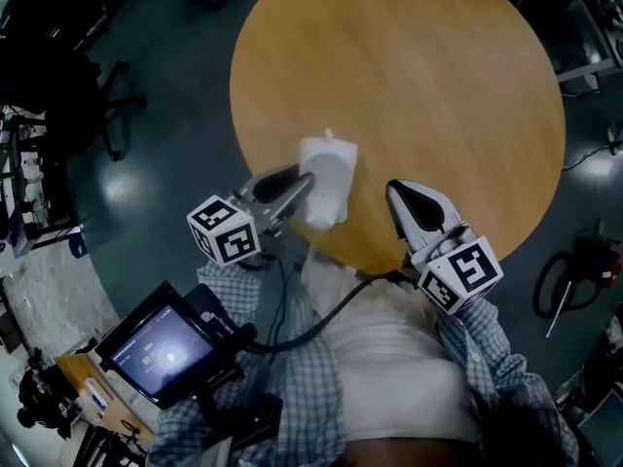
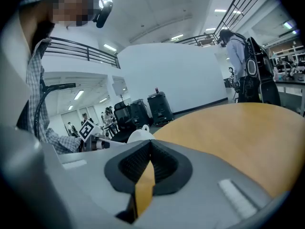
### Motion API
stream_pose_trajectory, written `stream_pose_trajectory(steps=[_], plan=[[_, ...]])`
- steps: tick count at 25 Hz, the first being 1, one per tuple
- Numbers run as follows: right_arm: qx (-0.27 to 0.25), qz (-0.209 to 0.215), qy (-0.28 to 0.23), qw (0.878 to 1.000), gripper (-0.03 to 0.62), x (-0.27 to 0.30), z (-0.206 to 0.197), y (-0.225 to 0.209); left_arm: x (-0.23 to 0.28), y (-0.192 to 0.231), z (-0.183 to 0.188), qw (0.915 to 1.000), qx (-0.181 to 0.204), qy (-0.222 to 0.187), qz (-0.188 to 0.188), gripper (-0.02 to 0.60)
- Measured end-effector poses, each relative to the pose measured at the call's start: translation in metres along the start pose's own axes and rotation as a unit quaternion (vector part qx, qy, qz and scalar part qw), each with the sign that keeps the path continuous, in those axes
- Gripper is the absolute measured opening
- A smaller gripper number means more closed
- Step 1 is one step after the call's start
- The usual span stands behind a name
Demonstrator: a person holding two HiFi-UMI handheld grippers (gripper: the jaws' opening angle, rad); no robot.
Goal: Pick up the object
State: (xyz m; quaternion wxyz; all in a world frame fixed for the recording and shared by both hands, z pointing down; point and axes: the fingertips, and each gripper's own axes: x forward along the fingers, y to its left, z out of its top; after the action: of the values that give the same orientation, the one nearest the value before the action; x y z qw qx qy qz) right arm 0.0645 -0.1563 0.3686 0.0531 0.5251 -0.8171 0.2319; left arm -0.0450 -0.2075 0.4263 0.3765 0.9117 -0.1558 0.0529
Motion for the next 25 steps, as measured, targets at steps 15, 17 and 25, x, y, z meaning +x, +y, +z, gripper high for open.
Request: stream_pose_trajectory(steps=[15,17,25], plan=[[-0.034,0.024,-0.019,0.999,0.005,0.003,0.014,0.001,-0.011,-0.013,-0.003,0.9997,0.015,-0.016,0.009,0.109],[-0.033,0.028,-0.017,0.999,0.005,0.005,0.014,0.002,-0.012,-0.012,-0.003,0.9997,0.014,-0.016,0.012,0.109],[-0.035,0.031,-0.018,0.999,0.005,0.007,0.015,0.002,-0.013,-0.01,-0.004,0.9997,0.013,-0.016,0.015,0.109]])
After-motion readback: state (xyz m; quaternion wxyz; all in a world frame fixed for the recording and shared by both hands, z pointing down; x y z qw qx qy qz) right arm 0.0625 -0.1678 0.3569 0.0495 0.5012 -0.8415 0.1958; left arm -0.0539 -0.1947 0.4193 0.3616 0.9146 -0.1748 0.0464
